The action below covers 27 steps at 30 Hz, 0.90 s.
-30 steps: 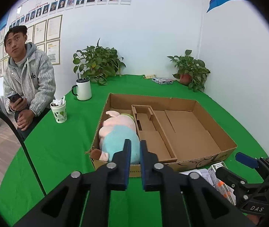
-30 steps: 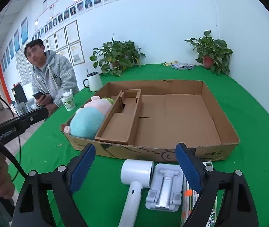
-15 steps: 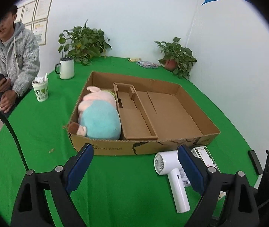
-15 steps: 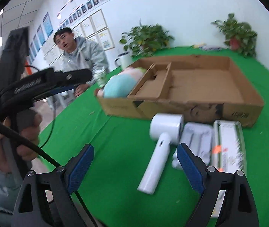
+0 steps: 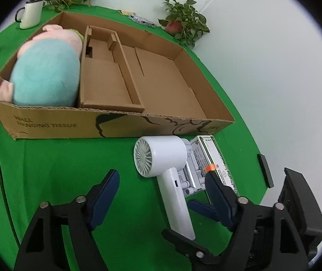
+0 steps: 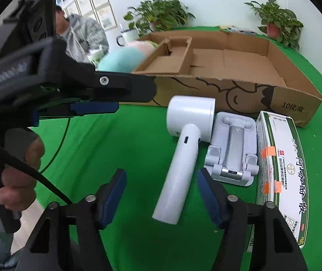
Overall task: Organize objects
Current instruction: 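Grasp the white hair dryer by its handle with the right gripper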
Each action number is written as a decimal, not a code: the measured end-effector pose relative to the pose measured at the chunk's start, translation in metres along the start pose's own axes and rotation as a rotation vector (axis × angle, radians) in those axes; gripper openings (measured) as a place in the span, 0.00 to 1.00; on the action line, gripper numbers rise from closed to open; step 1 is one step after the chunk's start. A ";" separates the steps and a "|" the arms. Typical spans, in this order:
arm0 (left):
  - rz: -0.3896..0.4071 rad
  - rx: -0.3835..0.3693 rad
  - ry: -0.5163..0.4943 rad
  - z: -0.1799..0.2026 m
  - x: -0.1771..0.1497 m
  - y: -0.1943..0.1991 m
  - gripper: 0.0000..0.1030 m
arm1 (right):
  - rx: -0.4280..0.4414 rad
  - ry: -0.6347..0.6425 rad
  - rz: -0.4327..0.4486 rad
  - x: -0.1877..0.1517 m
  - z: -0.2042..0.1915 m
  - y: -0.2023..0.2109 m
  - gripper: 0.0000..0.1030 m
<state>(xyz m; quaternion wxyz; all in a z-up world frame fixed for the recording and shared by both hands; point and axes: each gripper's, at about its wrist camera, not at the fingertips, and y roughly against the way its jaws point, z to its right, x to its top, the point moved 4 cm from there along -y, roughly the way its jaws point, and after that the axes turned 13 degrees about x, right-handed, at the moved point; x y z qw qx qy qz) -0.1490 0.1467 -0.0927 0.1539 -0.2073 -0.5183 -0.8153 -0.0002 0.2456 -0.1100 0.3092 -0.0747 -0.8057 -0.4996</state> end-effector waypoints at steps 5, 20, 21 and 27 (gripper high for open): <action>-0.107 -0.083 -0.010 0.007 -0.010 -0.024 0.58 | -0.027 -0.040 -0.055 -0.009 0.009 -0.017 0.31; -0.246 -0.098 -0.017 0.020 -0.047 -0.045 0.57 | -0.015 0.032 -0.078 -0.026 -0.023 -0.019 0.32; -0.249 -0.089 -0.014 0.019 -0.047 -0.045 0.55 | -0.023 0.036 -0.079 -0.025 -0.024 -0.020 0.32; -0.254 -0.039 -0.002 0.009 -0.048 -0.046 0.32 | -0.045 0.046 -0.081 -0.019 -0.026 -0.025 0.32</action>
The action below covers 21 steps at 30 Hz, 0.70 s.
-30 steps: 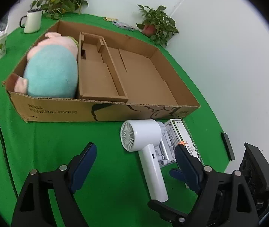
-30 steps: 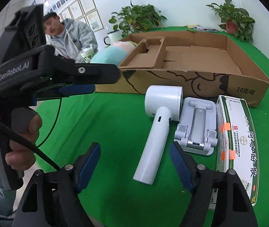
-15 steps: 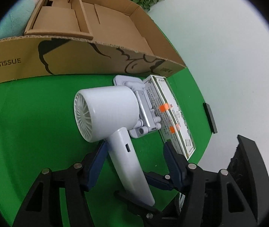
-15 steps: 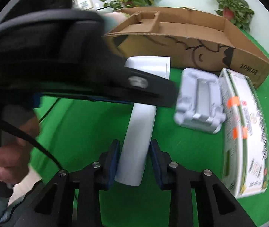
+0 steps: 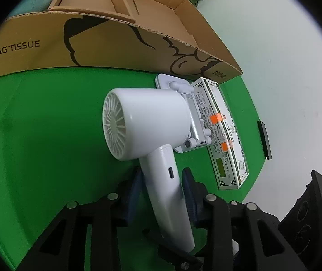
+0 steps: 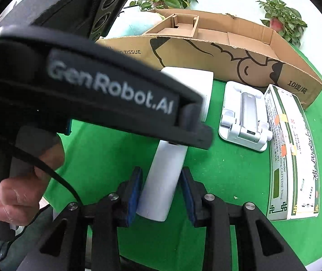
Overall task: Organize objects
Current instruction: 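Grasp the white hair dryer by its handle with the right gripper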
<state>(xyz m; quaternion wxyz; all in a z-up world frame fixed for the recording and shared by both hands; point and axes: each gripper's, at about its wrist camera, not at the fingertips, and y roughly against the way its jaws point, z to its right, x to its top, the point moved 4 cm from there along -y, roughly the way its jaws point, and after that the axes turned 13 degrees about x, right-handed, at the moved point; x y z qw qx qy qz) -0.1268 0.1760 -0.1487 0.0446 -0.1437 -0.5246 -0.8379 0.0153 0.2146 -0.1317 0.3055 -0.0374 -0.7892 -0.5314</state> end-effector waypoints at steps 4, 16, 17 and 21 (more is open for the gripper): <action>0.009 0.020 -0.005 -0.004 -0.002 0.004 0.32 | -0.013 0.006 0.001 0.005 -0.002 -0.002 0.31; 0.093 0.054 -0.018 -0.001 0.009 0.036 0.31 | -0.040 0.027 0.086 0.040 -0.007 0.009 0.29; 0.101 0.056 -0.021 0.001 0.009 0.038 0.31 | -0.042 0.030 0.096 0.045 -0.008 0.011 0.29; 0.144 0.071 -0.037 0.012 0.015 0.053 0.31 | -0.045 0.037 0.139 0.042 -0.005 0.033 0.29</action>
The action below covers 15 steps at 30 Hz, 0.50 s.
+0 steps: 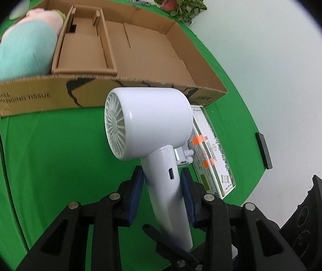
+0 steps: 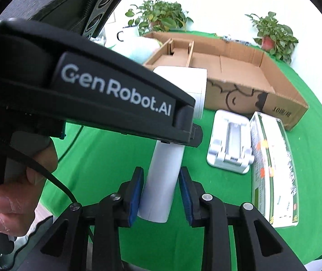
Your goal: Organize objects
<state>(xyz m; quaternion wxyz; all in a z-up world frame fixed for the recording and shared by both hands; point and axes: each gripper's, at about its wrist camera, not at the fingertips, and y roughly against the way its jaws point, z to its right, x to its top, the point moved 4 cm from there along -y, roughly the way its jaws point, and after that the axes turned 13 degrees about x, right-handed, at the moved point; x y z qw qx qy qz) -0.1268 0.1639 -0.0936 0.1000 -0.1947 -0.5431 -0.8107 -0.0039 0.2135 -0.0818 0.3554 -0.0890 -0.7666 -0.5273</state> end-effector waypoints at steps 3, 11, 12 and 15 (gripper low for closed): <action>0.027 0.006 -0.001 0.001 0.008 0.011 0.31 | -0.008 0.006 0.033 0.012 -0.001 0.006 0.28; 0.083 0.021 -0.020 0.023 0.023 0.022 0.30 | -0.017 0.001 0.105 -0.007 -0.012 0.045 0.28; 0.088 0.022 -0.020 0.025 0.025 0.023 0.30 | -0.018 -0.001 0.111 -0.006 -0.013 0.046 0.28; 0.098 0.022 -0.020 0.027 0.029 0.027 0.30 | -0.024 -0.006 0.127 -0.005 -0.008 0.047 0.28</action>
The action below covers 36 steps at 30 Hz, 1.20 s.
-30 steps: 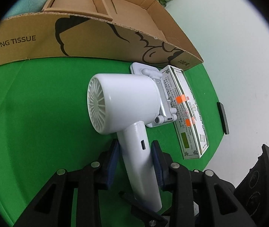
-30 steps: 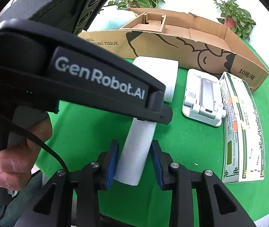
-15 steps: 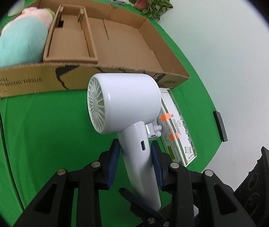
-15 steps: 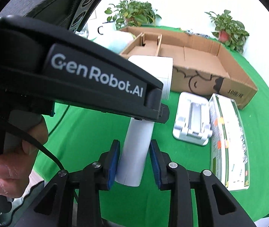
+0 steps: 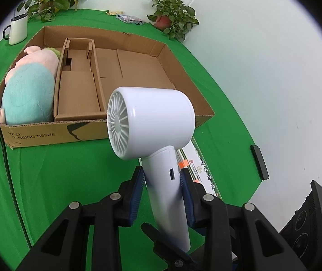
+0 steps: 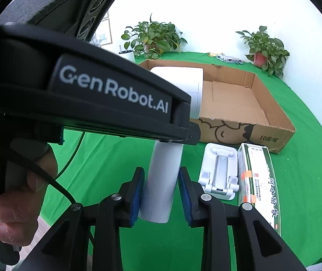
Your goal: Organize objects
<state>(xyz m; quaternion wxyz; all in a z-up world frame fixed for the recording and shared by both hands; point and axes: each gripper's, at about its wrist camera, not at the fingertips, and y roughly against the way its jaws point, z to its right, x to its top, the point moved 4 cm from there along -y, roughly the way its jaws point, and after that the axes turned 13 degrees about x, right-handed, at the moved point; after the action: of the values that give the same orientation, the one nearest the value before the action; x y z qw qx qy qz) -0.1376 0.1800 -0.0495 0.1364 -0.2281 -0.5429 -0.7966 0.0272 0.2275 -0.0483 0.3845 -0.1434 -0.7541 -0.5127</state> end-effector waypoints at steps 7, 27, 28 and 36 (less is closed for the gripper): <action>0.029 -0.002 -0.025 0.008 0.013 0.008 0.30 | -0.019 -0.005 0.044 0.014 -0.001 0.011 0.27; 0.080 0.002 -0.069 0.021 0.076 0.016 0.30 | -0.039 -0.006 0.113 0.071 0.015 0.014 0.27; 0.080 0.002 -0.070 0.021 0.080 0.015 0.30 | -0.038 -0.006 0.113 0.077 0.017 0.013 0.27; 0.066 0.021 -0.083 0.023 0.135 -0.001 0.30 | -0.018 -0.043 0.099 0.123 0.040 0.001 0.27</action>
<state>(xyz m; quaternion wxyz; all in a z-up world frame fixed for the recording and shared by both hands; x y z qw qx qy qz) -0.2493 0.2058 0.0256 0.1423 -0.2775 -0.5488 -0.7756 -0.0712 0.2417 0.0347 0.3917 -0.1949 -0.7495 -0.4968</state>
